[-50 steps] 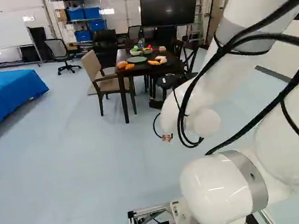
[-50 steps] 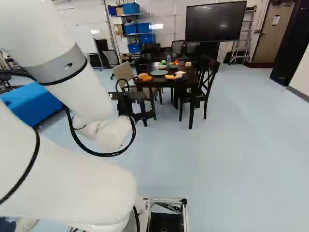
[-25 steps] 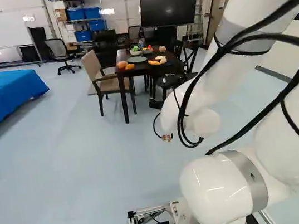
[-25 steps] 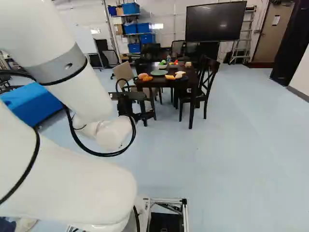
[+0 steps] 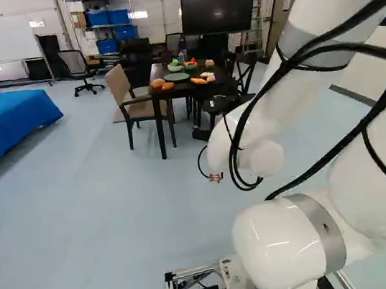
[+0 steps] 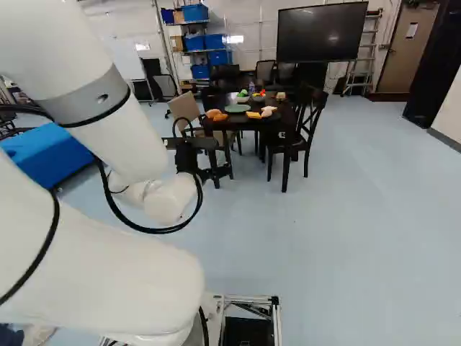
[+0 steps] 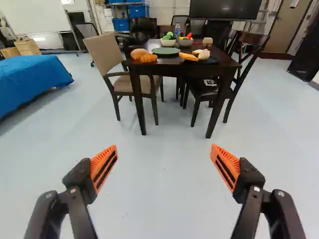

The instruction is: Move the croissant to the empty plate

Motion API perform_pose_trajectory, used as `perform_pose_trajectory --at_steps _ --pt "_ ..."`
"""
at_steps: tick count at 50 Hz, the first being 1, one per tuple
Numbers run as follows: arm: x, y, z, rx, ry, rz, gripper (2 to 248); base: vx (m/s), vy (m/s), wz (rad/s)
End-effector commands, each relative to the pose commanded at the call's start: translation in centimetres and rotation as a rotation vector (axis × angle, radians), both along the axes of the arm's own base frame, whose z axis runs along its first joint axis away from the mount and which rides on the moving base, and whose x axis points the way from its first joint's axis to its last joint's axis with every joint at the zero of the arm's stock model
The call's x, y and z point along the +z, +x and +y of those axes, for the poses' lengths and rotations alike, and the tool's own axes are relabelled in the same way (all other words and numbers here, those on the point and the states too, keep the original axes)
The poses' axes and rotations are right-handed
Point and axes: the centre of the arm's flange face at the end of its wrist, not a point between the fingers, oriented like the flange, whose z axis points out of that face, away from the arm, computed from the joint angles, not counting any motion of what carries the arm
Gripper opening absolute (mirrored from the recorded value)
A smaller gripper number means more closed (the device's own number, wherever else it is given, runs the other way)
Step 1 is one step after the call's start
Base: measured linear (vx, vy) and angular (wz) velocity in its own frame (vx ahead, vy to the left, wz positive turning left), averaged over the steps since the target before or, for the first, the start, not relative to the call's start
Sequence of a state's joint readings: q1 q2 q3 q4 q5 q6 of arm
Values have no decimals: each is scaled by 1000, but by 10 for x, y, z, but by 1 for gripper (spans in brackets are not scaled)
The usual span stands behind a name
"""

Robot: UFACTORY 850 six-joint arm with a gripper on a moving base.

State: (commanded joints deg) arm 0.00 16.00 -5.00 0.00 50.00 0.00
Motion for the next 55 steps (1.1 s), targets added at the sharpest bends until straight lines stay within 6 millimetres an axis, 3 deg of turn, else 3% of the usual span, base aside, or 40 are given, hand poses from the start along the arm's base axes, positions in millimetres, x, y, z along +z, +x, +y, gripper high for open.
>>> perform_pose_trajectory --at_steps 24,55 --pt "0 0 0 0 0 0 247 25 0 -8" --pt "0 0 0 0 0 0 247 248 69 -34"
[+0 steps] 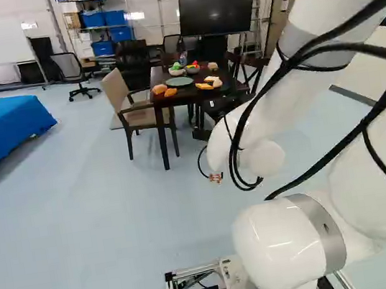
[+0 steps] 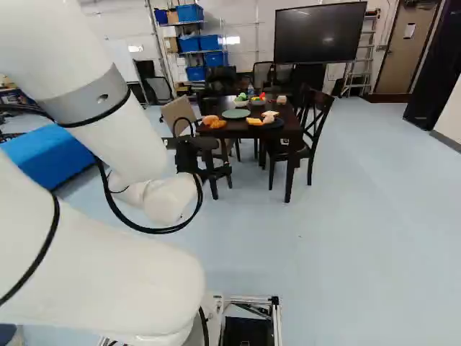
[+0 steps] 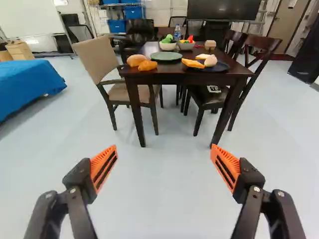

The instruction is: Move the croissant to the empty plate

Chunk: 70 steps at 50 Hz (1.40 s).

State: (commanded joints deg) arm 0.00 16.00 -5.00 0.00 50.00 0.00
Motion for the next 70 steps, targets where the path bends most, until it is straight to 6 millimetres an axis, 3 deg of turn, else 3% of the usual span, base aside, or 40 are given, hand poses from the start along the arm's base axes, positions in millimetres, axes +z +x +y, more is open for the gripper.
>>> perform_pose_trajectory --at_steps 24,70 --pt "0 0 0 0 0 0 247 310 57 -35" --pt "0 0 0 0 0 0 247 296 3 -26"
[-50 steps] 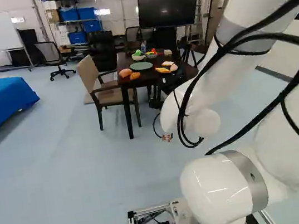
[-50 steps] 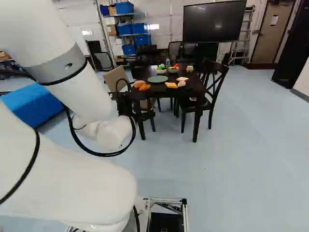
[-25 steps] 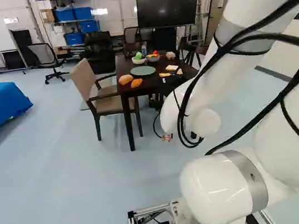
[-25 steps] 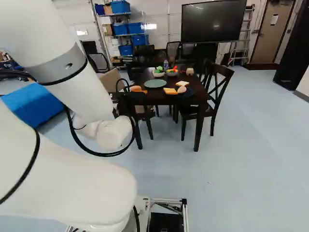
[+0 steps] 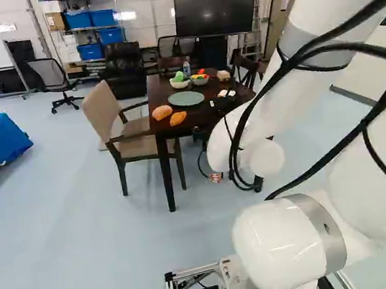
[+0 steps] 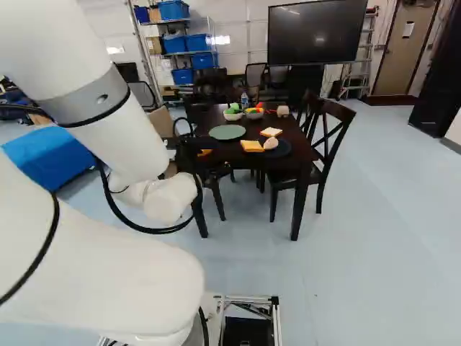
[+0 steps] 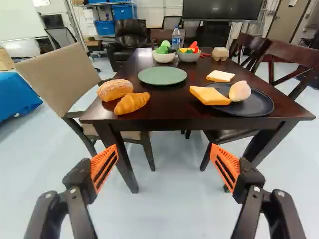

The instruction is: Move the croissant to the empty plate

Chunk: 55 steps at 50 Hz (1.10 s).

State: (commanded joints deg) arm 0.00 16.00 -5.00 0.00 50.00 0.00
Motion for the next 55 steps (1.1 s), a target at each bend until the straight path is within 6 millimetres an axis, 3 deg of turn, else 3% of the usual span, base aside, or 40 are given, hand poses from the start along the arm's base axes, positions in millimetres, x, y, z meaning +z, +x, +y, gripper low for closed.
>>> perform_pose_trajectory --at_steps 39,55 --pt "0 0 0 0 0 0 247 234 20 63" --pt "0 0 0 0 0 0 247 50 0 -11"
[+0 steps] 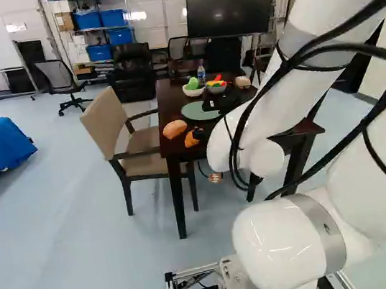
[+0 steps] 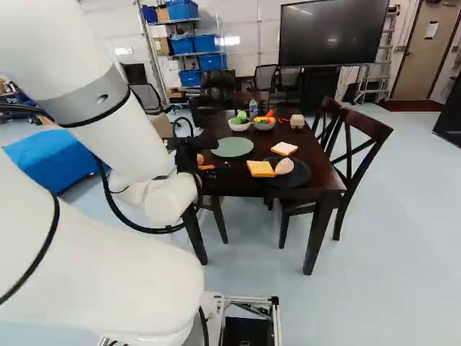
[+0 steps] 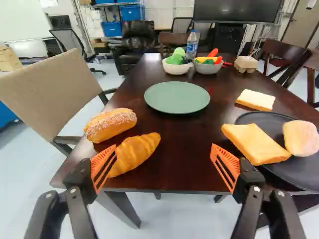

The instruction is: Move the croissant to the empty plate

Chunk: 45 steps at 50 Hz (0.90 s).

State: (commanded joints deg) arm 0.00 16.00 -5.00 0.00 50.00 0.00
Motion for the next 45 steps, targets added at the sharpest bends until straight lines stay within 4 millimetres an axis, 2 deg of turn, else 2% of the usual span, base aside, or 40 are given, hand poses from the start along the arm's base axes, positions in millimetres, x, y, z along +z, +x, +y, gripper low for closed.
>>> perform_pose_trajectory --at_steps 8,25,45 --pt "0 3 0 1 0 1 247 0 0 0" --pt "9 26 4 14 0 16 247 0 0 0" --pt "20 43 8 25 -1 75 247 0 0 0"
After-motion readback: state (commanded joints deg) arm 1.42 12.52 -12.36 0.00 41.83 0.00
